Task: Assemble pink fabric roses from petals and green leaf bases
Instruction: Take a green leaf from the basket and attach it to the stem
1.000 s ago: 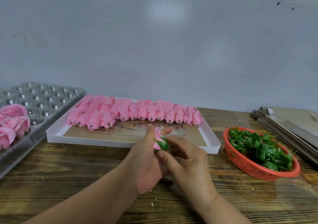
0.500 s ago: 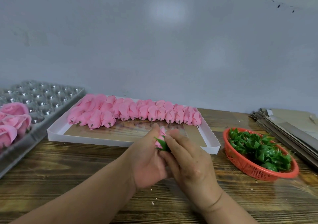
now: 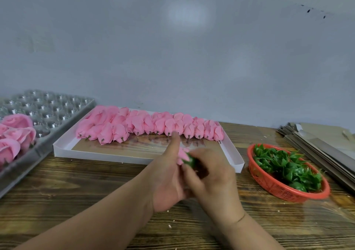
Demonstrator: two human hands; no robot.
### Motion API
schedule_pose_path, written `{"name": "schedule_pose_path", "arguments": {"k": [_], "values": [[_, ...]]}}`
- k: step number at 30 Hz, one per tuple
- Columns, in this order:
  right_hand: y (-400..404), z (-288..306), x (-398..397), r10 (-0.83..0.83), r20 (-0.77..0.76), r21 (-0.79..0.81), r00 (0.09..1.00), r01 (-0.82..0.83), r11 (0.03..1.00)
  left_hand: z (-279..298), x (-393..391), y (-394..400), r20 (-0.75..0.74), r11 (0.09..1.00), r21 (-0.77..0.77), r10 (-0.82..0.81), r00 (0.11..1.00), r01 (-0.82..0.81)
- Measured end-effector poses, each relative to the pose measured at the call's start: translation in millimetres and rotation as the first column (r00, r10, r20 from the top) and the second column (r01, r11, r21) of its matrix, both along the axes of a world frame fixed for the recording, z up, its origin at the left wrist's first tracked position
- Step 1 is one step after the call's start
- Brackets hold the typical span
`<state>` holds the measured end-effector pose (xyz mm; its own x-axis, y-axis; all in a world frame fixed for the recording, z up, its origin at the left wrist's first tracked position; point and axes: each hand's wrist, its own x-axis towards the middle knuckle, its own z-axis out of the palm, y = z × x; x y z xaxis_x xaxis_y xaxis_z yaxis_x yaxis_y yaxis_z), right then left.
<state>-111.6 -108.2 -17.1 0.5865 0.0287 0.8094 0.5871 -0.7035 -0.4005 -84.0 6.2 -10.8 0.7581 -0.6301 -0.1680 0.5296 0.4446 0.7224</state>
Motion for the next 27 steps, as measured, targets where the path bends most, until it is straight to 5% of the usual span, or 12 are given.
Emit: {"name": "schedule_pose_path", "arguments": {"k": [3, 6, 10, 17, 19, 21, 24, 27], "values": [[-4, 10, 1, 0.241, -0.269, 0.582, 0.932, -0.042, 0.812, -7, -6, -5, 0.135, 0.997, 0.043, 0.059, 0.989, -0.066], [-2, 11, 0, 0.487, -0.315, 0.810, 0.814, -0.037, 0.585, -14, -7, -10, 0.196, 0.994, 0.041, 0.095, 0.976, -0.105], [6, 7, 0, 0.746, -0.275, 0.932, 0.606, -0.020, 0.361, -15, -2, -5, 0.195, 0.994, -0.011, 0.110, 0.975, -0.110], [5, 7, 2, 0.876, -0.193, 0.976, 0.443, -0.001, 0.216, -4, -4, 5, 0.234, 0.991, -0.040, 0.133, 0.963, -0.127], [6, 5, 1, 0.838, -0.230, 0.957, 0.495, -0.039, 0.286, -3, -3, 2, 0.186, 0.983, -0.071, 0.181, 0.966, -0.171], [11, 1, -1, 0.719, -0.318, 0.862, 0.618, -0.127, 0.491, -1, -2, -2, 0.132, 0.971, -0.092, 0.231, 0.964, -0.220], [12, -9, -4, 0.325, -0.368, 0.469, 0.871, -0.128, 0.874, -1, -1, -4, -0.002, 0.958, -0.095, 0.270, 0.963, -0.269], [10, -12, -4, 0.005, -0.167, 0.046, 0.986, 0.002, 0.999, 0, -8, -8, -0.039, 0.958, -0.098, 0.266, 0.963, -0.268]]}}
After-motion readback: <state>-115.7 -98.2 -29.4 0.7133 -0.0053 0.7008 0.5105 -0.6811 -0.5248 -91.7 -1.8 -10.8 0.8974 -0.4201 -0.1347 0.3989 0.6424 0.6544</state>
